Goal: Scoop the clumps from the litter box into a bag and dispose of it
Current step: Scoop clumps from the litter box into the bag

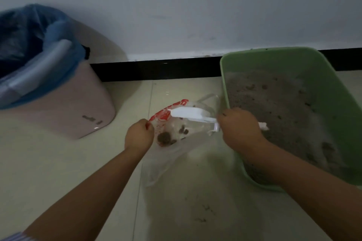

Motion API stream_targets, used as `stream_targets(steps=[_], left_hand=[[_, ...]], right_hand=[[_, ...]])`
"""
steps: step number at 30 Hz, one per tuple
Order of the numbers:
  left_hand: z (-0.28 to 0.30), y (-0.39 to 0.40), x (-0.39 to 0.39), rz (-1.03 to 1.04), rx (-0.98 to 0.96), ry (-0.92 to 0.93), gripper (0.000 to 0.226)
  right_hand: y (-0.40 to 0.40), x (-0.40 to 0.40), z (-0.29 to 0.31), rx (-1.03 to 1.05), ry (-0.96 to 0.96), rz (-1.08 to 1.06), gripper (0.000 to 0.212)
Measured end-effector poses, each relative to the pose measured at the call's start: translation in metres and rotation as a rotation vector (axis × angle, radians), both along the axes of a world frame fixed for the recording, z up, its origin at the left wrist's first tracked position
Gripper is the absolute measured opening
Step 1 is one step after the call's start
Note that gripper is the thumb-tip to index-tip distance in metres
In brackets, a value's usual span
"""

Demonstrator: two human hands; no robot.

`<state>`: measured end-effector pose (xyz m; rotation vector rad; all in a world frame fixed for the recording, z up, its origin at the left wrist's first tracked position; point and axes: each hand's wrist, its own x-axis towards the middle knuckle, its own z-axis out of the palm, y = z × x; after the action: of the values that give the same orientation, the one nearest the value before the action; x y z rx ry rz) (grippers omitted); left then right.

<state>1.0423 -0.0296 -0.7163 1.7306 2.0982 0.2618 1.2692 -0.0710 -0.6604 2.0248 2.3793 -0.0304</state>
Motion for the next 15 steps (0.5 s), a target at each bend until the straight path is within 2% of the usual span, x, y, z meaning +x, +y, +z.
stream_targets(steps=[2,3,5,8,9,12,15], left_hand=[[0.002,0.0,0.0,0.003,0.026,-0.018,0.027],[0.002,0.001,0.0,0.007,0.029,-0.024,0.027],[0.002,0.001,0.0,0.008,0.025,-0.03,0.026],[0.004,-0.002,0.004,0.002,0.043,-0.017,0.028],[0.005,-0.004,0.006,-0.033,0.093,0.014,0.032],[0.001,-0.013,0.019,-0.315,0.363,0.053,0.036],[-0.001,-0.028,0.052,-0.735,0.568,-0.081,0.03]], right_hand=[[-0.006,0.002,-0.004,-0.03,-0.064,0.019,0.017],[-0.008,0.009,-0.007,-0.018,-0.055,0.011,0.022],[-0.015,0.023,-0.007,0.028,0.027,-0.02,0.027],[-0.024,0.042,0.0,0.044,0.223,-0.15,0.008],[-0.025,0.052,0.006,0.031,0.248,-0.194,0.01],[-0.034,0.095,0.021,0.007,0.261,-0.27,0.015],[-0.047,0.144,0.032,-0.273,0.145,-0.425,0.036]])
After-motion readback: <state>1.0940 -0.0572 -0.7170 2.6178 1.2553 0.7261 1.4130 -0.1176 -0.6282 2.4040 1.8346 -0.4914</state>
